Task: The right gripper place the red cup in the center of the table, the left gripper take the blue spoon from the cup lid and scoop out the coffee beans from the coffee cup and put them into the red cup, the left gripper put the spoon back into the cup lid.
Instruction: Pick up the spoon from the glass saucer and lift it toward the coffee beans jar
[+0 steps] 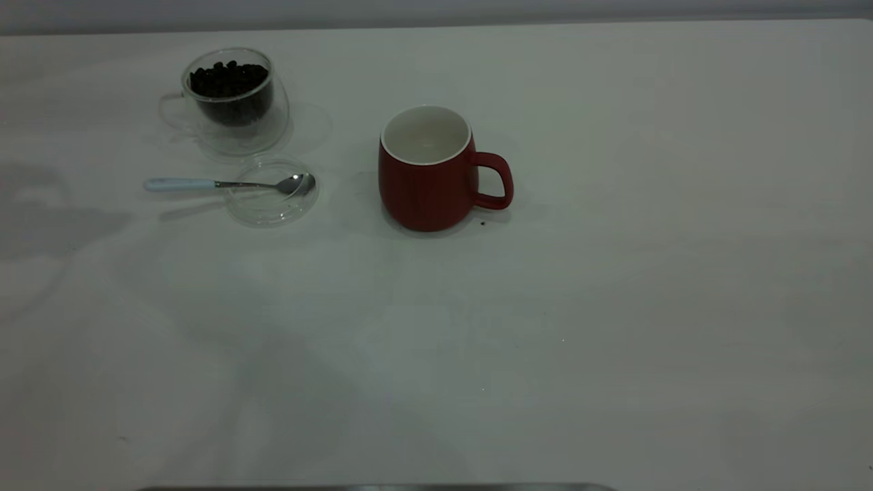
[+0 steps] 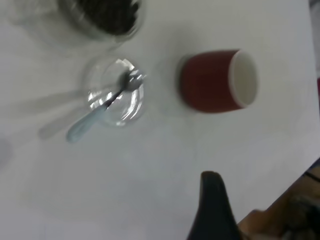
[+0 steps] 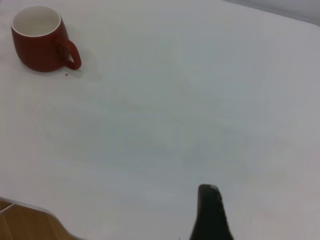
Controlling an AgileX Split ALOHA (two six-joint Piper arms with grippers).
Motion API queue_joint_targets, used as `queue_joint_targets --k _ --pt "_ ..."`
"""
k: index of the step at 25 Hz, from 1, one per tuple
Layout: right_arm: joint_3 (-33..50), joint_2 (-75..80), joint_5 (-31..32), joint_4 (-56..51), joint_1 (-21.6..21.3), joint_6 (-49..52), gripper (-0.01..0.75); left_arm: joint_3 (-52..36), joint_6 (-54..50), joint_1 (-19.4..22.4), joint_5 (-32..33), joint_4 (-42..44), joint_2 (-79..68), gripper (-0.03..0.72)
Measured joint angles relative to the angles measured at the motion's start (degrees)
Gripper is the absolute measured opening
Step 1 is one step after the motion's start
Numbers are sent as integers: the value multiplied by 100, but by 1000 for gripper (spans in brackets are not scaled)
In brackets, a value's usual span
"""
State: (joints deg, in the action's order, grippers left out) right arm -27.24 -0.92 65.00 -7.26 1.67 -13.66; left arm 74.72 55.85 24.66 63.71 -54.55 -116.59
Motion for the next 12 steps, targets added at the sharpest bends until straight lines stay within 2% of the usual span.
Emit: queue_joint_targets --k 5,12 --pt "0 0 0 0 0 0 573 6 677 0 -224 0 -817 586" --pt "0 0 0 0 0 0 573 11 1048 0 -740 -46 -1601 586"
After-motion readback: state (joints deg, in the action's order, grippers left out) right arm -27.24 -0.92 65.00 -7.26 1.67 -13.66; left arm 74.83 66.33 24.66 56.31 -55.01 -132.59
